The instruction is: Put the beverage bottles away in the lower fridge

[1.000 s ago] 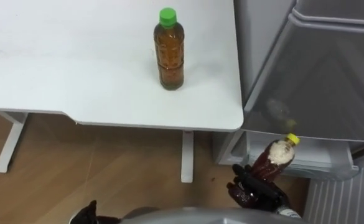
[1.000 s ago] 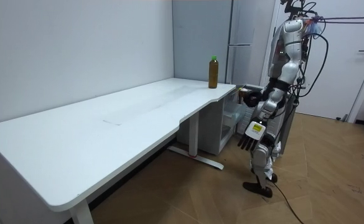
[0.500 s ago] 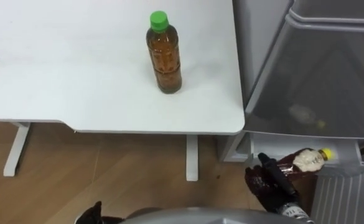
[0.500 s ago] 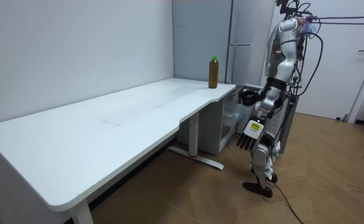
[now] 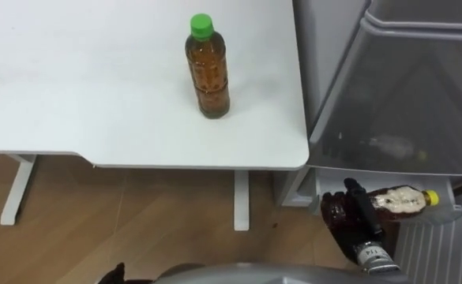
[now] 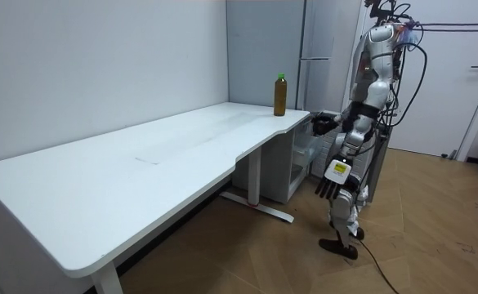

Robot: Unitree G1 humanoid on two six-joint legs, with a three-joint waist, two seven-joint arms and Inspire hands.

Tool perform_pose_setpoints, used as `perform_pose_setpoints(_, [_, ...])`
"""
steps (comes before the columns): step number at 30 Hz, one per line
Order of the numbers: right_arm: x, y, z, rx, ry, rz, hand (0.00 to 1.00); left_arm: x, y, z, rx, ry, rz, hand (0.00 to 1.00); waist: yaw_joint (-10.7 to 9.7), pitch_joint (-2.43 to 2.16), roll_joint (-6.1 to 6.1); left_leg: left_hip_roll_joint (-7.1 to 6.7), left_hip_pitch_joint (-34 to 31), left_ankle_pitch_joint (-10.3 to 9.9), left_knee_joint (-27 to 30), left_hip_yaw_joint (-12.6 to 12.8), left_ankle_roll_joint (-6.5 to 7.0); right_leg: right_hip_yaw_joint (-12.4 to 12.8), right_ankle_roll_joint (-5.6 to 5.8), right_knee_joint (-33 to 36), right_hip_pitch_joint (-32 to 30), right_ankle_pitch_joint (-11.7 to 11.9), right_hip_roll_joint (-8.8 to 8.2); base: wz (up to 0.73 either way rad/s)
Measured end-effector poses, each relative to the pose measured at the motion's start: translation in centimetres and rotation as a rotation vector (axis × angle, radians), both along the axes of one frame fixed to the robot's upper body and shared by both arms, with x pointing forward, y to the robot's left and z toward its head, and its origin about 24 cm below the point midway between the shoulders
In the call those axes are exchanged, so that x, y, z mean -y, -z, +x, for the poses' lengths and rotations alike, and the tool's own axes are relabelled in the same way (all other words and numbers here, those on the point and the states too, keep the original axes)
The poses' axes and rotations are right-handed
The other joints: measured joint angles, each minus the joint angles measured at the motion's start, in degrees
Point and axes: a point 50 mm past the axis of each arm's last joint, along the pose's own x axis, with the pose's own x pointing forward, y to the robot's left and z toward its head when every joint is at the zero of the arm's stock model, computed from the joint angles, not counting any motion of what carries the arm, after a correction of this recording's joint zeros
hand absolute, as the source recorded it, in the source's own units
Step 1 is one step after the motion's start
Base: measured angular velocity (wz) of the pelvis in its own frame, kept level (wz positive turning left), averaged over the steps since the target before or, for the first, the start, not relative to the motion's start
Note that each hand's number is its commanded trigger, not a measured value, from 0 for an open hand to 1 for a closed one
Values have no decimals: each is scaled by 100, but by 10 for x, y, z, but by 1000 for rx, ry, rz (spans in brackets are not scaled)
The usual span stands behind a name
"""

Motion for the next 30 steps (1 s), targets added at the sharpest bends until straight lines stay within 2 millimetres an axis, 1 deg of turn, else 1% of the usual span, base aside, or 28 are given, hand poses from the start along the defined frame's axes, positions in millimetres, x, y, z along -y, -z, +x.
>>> perform_pose_setpoints(2, [3,-1,3,-4,18,-5,100,0,0,-4,-10,2,1,0,0,0,1,0,-1,1,16,-19,2,-25,3,0,15,-2,-5,7])
perform_pose_setpoints(4, [7,-2,6,-6,44,-11,100,-1,0,-9,-38,47,14,0,0,3,-2,-5,-43,0,61,-114,2,-56,4,1,8,-2,-8,9])
perform_pose_setpoints(8, [15,-5,12,-13,53,-31,100,-1,0,-14,-77,109,15,0,5,10,22,-5,-186,0,161,-126,1,-84,5,2,-76,-3,-7,6])
perform_pose_setpoints(11, [16,-5,18,-9,59,-30,100,-1,0,-8,-80,149,17,0,-33,18,49,-6,-387,1,286,-150,1,-138,-1,35,-210,0,-3,10])
perform_pose_setpoints(13, [19,-5,26,-17,72,-33,100,-2,0,-1,-74,157,14,0,-63,6,81,-8,-674,6,447,-196,4,-202,-6,98,-431,2,-4,14])
perform_pose_setpoints(14, [20,-5,30,-23,80,-35,100,-2,0,6,-61,163,11,0,-68,9,84,-13,-753,9,478,-200,8,-209,-8,115,-500,4,-5,9])
perform_pose_setpoints(16, [24,-8,43,-32,92,-43,100,-2,0,17,-38,182,2,0,-68,17,111,-15,-969,84,476,-219,24,-284,-8,124,-709,54,-31,6])
perform_pose_setpoints(17, [25,-9,45,-30,91,-45,100,-2,0,20,-32,187,-2,0,-76,16,133,-17,-1013,107,469,-234,28,-303,-7,125,-752,66,-38,13])
perform_pose_setpoints(18, [28,-9,49,-35,93,-47,100,-2,-1,29,-14,198,-5,0,-113,30,135,-37,-1103,145,460,-276,35,-342,-5,142,-846,74,-56,14])
perform_pose_setpoints(20, [30,-12,57,-37,105,-49,100,-2,-3,40,12,205,-4,0,-126,49,138,-57,-1271,188,466,-297,44,-344,-1,208,-1031,79,-73,8])
perform_pose_setpoints(21, [30,-13,63,-32,115,-44,100,-2,-4,48,30,211,-3,0,-138,51,139,-74,-1383,227,449,-303,52,-338,1,238,-1163,92,-85,3])
perform_pose_setpoints(23, [31,-15,72,-42,145,-30,100,-1,-4,57,35,245,3,0,-133,55,135,-94,-1494,317,386,-321,67,-339,4,312,-1359,104,-119,5])
perform_pose_setpoints(24, [30,-17,78,-44,151,-26,100,-2,-5,64,44,267,10,0,-127,66,120,-104,-1558,362,358,-332,69,-339,3,326,-1457,116,-130,4])
perform_pose_setpoints(26, [29,-18,84,-56,152,-24,100,-2,-6,71,53,283,18,0,-112,73,119,-104,-1657,390,344,-335,67,-363,-5,338,-1569,136,-139,2])
perform_pose_setpoints(30, [31,-26,102,-47,196,-3,100,-1,-9,86,84,310,28,0,-11,74,123,-104,-1995,447,353,-336,61,-395,-28,423,-1930,156,-153,1])
